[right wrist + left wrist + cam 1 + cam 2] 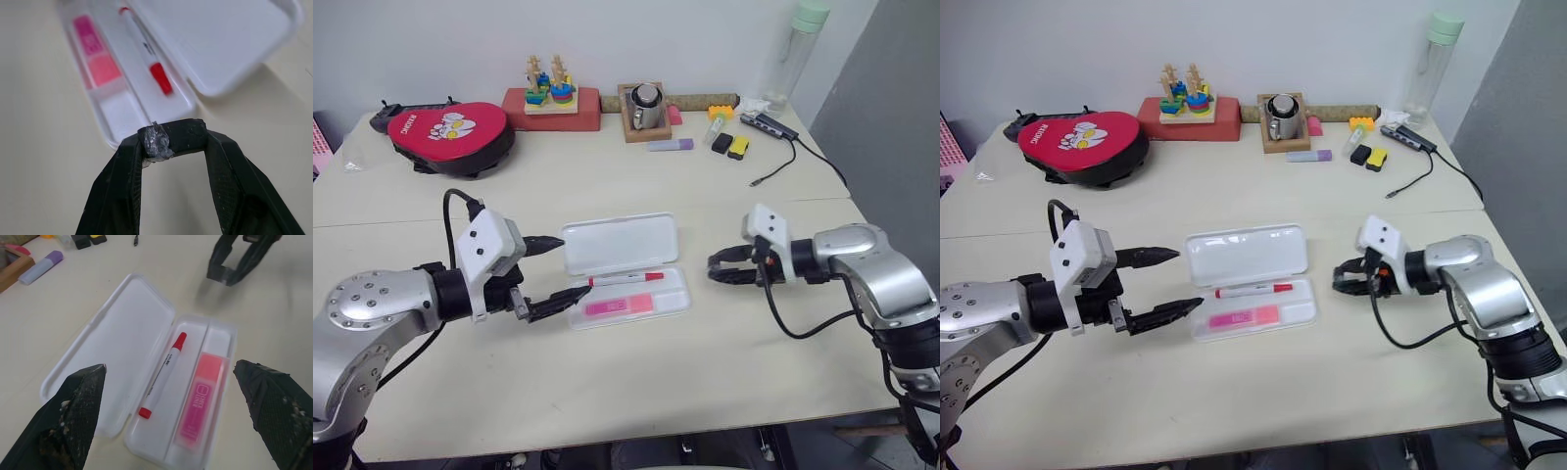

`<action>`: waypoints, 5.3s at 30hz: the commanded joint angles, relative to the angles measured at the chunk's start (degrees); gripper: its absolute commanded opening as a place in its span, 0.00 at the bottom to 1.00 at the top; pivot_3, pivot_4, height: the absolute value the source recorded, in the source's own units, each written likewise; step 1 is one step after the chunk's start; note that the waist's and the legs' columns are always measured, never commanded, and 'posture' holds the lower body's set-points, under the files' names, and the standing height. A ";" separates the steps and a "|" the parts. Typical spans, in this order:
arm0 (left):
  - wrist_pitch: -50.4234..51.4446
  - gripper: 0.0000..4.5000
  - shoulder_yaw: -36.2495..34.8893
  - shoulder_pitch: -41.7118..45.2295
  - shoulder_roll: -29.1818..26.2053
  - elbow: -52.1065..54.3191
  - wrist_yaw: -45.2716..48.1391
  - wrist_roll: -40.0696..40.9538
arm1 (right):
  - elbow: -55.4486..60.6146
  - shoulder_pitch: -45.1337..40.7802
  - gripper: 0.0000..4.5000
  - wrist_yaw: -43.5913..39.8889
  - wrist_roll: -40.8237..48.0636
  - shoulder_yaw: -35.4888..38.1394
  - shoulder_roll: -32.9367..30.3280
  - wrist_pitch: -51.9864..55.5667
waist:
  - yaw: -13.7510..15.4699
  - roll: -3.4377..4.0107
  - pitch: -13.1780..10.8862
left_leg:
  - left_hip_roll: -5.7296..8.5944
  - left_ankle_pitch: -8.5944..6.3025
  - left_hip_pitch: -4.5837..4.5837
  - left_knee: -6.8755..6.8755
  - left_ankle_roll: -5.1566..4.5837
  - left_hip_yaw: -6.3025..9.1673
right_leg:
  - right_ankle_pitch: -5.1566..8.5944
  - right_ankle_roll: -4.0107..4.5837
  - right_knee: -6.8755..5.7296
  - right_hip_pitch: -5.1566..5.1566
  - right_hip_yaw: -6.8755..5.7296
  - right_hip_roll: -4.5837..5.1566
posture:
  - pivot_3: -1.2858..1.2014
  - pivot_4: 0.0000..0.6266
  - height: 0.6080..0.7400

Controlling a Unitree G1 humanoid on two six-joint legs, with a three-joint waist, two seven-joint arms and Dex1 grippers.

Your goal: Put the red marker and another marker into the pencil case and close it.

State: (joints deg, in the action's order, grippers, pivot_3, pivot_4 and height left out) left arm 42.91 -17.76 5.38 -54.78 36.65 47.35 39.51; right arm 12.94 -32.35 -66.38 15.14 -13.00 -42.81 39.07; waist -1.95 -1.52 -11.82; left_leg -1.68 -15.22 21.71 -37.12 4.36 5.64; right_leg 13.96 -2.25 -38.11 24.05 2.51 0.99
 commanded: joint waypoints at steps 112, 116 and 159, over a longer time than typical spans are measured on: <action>-4.81 1.00 0.43 0.78 -2.11 -5.10 3.56 -6.64 | -3.14 -2.03 0.01 0.62 -6.47 -10.09 7.44 -7.84 | 0.02 0.00 0.00 | 0.00 0.00 0.03 0.03 0.00 0.02 | -0.04 0.07 0.02 0.02 -0.02 0.00 | 0.52 0.24 1.00; -4.87 1.00 0.46 0.52 -2.01 -5.01 3.47 -6.73 | -3.19 -2.51 0.01 0.40 -6.56 -9.15 6.93 -7.69 | 0.02 0.00 0.00 | 0.00 0.00 0.03 0.03 0.00 0.01 | -0.04 0.07 0.02 0.02 -0.02 0.00 | 0.52 0.24 1.00; -5.74 1.00 0.82 -0.30 -1.52 -5.32 3.12 -8.08 | -3.29 0.14 0.01 -1.02 -7.23 -8.18 3.13 -8.05 | 0.05 -0.01 0.00 | 0.00 0.00 0.01 0.03 0.00 0.01 | -0.04 0.07 0.01 0.02 -0.02 0.00 | 0.52 0.24 1.00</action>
State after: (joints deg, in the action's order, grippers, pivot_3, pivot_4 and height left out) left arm 38.22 -15.61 4.93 -56.23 30.77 50.62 31.57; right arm 7.59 -32.29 -67.15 7.10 -22.91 -38.95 30.64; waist -1.90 -1.53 -11.82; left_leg -1.68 -15.23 21.73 -37.10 4.36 5.66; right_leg 13.92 -2.19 -38.10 24.06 2.49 0.99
